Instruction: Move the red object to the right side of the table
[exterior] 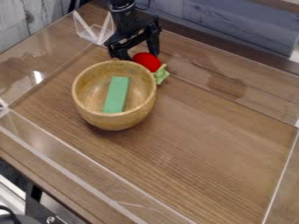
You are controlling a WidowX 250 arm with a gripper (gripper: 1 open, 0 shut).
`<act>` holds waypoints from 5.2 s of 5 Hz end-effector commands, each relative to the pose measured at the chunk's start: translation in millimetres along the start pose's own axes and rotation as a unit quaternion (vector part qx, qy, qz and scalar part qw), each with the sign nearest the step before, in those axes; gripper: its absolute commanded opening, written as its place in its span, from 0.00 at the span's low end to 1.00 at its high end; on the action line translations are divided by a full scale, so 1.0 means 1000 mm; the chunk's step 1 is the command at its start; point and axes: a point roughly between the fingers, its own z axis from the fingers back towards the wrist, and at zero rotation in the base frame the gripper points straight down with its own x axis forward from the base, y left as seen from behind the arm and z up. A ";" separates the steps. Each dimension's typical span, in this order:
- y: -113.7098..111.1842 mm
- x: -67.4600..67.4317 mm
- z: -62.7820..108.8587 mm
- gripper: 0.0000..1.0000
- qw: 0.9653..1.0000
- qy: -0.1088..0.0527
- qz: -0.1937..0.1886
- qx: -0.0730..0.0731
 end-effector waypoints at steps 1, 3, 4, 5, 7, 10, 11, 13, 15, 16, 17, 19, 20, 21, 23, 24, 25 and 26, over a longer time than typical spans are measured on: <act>-0.005 0.008 0.015 0.00 1.000 -0.010 -0.016 -0.013; -0.011 0.008 0.029 0.00 0.999 -0.001 -0.039 -0.016; -0.009 0.008 0.024 0.00 1.000 -0.006 -0.014 -0.019; -0.004 0.008 0.018 0.00 1.000 -0.012 0.011 -0.023; -0.003 0.018 0.022 0.00 1.000 -0.008 -0.002 -0.026; -0.011 0.006 0.063 0.00 0.997 0.005 -0.004 -0.079; -0.032 -0.023 0.070 0.00 0.995 0.021 -0.037 -0.095; -0.062 -0.095 0.046 0.00 0.981 0.057 -0.161 -0.093; -0.078 -0.167 0.020 0.00 0.943 0.093 -0.310 -0.080; -0.084 -0.204 0.001 0.00 0.915 0.110 -0.383 -0.063; -0.087 -0.221 -0.024 0.00 0.894 0.111 -0.434 -0.032; -0.095 -0.214 -0.009 0.00 0.856 0.104 -0.505 -0.030; -0.090 -0.210 -0.010 0.00 0.840 0.107 -0.531 -0.024; -0.086 -0.206 -0.015 0.00 0.830 0.110 -0.546 -0.015; -0.074 -0.174 -0.018 0.00 0.839 0.104 -0.533 0.004; -0.074 -0.179 -0.026 0.00 0.840 0.104 -0.533 0.013; -0.075 -0.187 -0.037 0.00 0.837 0.107 -0.536 0.026; -0.073 -0.185 -0.039 0.00 0.849 0.101 -0.518 0.035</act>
